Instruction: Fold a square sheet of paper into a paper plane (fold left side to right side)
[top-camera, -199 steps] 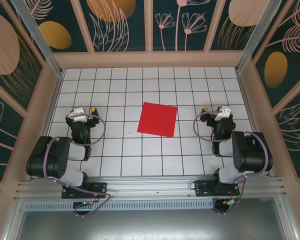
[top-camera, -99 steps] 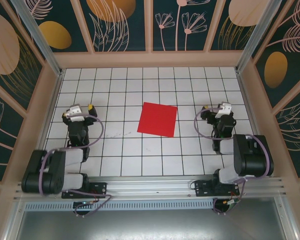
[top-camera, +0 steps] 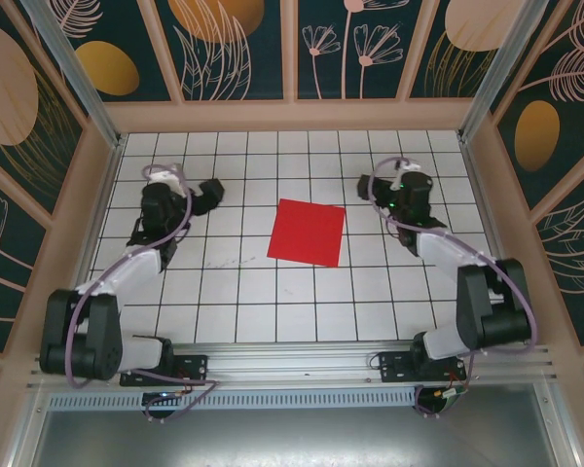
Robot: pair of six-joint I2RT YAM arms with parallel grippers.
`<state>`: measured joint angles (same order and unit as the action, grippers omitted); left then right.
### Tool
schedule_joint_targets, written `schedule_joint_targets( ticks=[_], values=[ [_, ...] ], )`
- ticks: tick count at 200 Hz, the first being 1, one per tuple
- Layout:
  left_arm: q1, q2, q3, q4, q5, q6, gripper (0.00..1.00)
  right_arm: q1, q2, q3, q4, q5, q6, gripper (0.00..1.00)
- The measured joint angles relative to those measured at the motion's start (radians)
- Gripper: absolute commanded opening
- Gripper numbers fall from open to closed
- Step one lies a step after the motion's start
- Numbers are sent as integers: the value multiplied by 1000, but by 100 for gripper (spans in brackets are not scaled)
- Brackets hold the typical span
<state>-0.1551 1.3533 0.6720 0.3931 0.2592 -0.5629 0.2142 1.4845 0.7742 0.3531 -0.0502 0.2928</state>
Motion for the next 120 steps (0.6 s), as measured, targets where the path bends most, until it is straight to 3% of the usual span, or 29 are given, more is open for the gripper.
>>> schedule_joint_targets(
  ticks=[50, 120],
  values=[
    [-187, 199, 99, -130, 212, -74, 82, 138, 256, 196, -209, 32, 32, 99],
    [-310, 491, 309, -222, 261, -87, 80, 194, 416, 332, -344, 78, 36, 99]
  ],
)
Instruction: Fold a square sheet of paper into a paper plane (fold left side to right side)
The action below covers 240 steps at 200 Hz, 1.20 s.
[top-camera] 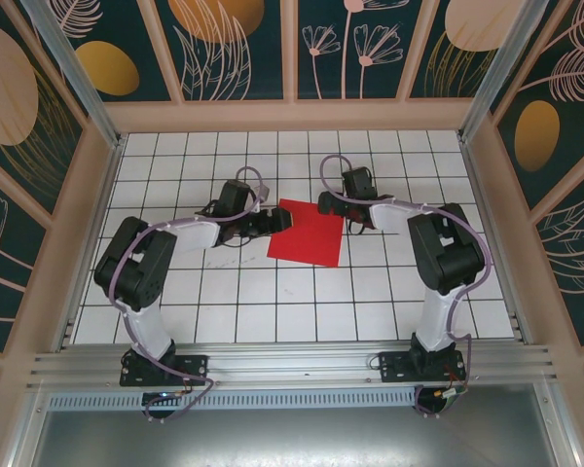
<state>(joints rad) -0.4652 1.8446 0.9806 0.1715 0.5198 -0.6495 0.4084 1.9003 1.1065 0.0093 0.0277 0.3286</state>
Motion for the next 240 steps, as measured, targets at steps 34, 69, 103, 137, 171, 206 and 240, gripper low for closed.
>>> schedule_joint_targets(
  ticks=[34, 69, 103, 137, 171, 206, 240],
  values=[
    [-22, 51, 37, -39, 0, 0, 80, 13, 16, 11, -26, 2, 0, 99],
    [-28, 71, 58, -69, -1, 1, 80, 26, 18, 14, -43, -2, 0, 99],
    [-29, 82, 68, -81, -7, 1, 73, 35, 27, 20, -50, -2, 0, 95],
    [-29, 90, 77, -93, -15, 1, 68, 40, 27, 23, -56, -17, 0, 94],
    [-29, 91, 77, -95, -23, 1, 67, 58, 27, 26, -67, -28, 0, 93],
    [-29, 92, 77, -96, -27, 0, 65, 86, 27, 32, -80, -38, 0, 93],
    [-29, 92, 77, -95, -27, 0, 65, 113, 27, 41, -102, -51, -1, 90]
  ],
)
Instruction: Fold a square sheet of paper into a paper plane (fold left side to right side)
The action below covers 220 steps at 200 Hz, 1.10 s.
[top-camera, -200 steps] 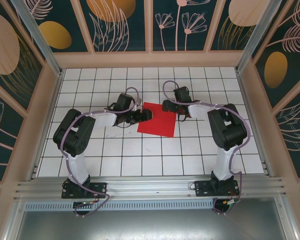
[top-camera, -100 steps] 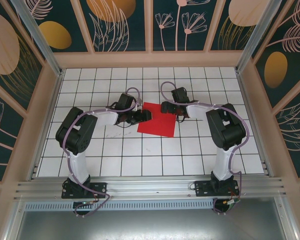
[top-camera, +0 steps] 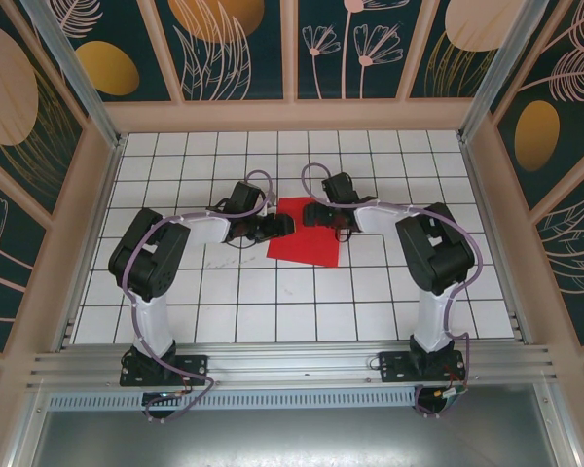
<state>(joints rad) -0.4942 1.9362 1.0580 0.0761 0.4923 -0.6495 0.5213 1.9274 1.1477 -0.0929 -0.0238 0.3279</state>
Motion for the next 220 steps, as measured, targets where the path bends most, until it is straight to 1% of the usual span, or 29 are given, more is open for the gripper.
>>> schedule_joint_targets(
  ticks=[19, 43, 88, 106, 137, 157, 186, 204, 220],
  values=[
    [0, 0, -2, 3, -1, -5, 64, 7, 0, 9, -24, -13, -3, 84],
    [0, -2, -10, 19, -3, -14, 64, 10, 0, 14, -47, -31, -11, 72],
    [-4, -21, -37, 50, -6, -19, 65, 11, 0, 16, -67, -89, -11, 46],
    [-3, -41, -47, 51, -6, -19, 67, 11, -1, 15, -63, -127, -13, 40],
    [19, -134, -98, 95, 5, -27, 72, -3, -32, -18, -38, -224, -16, 34],
    [85, -259, -191, 150, 29, -39, 76, -30, -89, -63, 1, -314, -27, 30],
    [188, -414, -268, 222, 61, -40, 80, -87, -205, -127, 63, -467, -48, 29],
    [209, -478, -293, 269, 96, -36, 83, -121, -277, -145, 86, -566, -71, 28],
    [211, -518, -317, 332, 151, -36, 84, -140, -346, -147, 90, -658, -101, 28]
  ],
)
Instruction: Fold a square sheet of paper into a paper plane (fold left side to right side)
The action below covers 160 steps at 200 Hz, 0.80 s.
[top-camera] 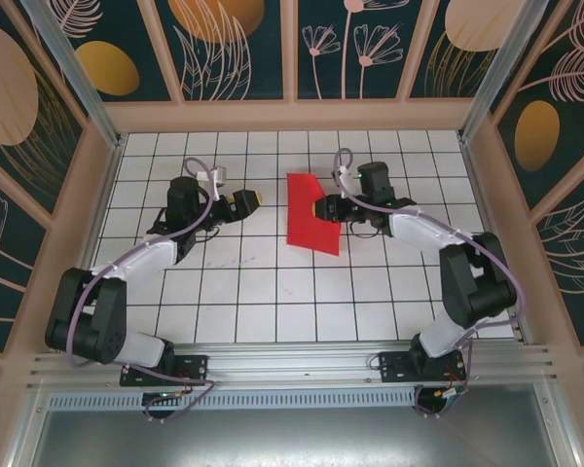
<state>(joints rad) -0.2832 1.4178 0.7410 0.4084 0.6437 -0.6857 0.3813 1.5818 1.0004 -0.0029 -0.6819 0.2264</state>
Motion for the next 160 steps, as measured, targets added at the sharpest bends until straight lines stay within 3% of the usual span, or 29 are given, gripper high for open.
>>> schedule_joint_targets(
  ticks=[62, 112, 136, 160],
  values=[
    [-1, -45, -21, 241, 226, 0, 91, 8, -206, 45, -1, -314, -50, 27],
    [-18, -45, -7, 309, 316, 0, 89, 64, -222, 108, 2, -421, -42, 27],
    [-36, -45, 2, 351, 344, -5, 72, 66, -225, 109, 7, -417, -30, 29],
    [-50, -47, 7, 358, 343, -11, 39, 61, -227, 109, 6, -364, -23, 31]
  ],
)
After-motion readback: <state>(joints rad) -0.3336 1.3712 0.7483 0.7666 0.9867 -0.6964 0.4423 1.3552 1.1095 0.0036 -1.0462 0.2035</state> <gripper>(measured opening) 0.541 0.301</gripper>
